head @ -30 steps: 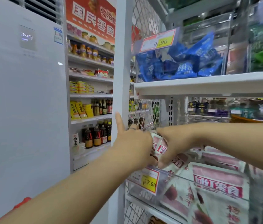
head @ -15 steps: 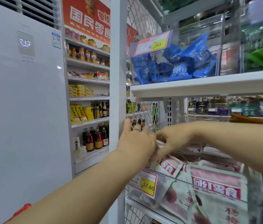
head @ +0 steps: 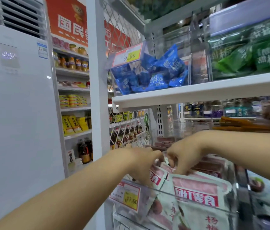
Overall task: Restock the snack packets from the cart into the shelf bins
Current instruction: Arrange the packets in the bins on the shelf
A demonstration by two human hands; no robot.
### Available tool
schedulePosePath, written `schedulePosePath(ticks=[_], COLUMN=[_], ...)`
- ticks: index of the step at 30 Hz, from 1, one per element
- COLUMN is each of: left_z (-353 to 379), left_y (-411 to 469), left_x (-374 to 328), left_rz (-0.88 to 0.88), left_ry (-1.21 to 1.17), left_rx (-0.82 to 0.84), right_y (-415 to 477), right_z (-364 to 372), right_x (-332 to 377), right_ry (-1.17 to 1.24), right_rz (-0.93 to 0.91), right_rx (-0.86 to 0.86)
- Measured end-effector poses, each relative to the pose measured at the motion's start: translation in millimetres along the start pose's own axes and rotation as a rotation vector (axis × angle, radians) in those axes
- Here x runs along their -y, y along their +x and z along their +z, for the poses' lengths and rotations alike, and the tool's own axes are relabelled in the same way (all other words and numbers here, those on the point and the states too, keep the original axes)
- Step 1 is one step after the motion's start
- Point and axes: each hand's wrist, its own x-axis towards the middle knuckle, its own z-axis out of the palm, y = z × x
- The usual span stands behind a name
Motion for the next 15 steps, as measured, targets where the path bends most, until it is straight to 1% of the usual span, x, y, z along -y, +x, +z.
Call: schedulePosePath(ticks=[8, 11, 15], left_z=[13.2, 13.9, 14.3], left_y=[1.9, -0.8, 2.8], left_x=[9.7, 10.2, 7.2], left_rz=[-0.121, -0.137, -0.145], left_ry=[0.143, 0.169, 0.265], left_rx=[-0.077, -0.066, -0.015], right_y=[1.3, -1.3, 0.7], right_z=[5.8, 4.6, 4.7], right_x=[-0.2, -0.1, 1.6], right_ry=[-0.096, -0.082, -0.05], right_rz=[-0.038, -0.007, 0.026], right_rx=[-0.043, -0.051, -0.066])
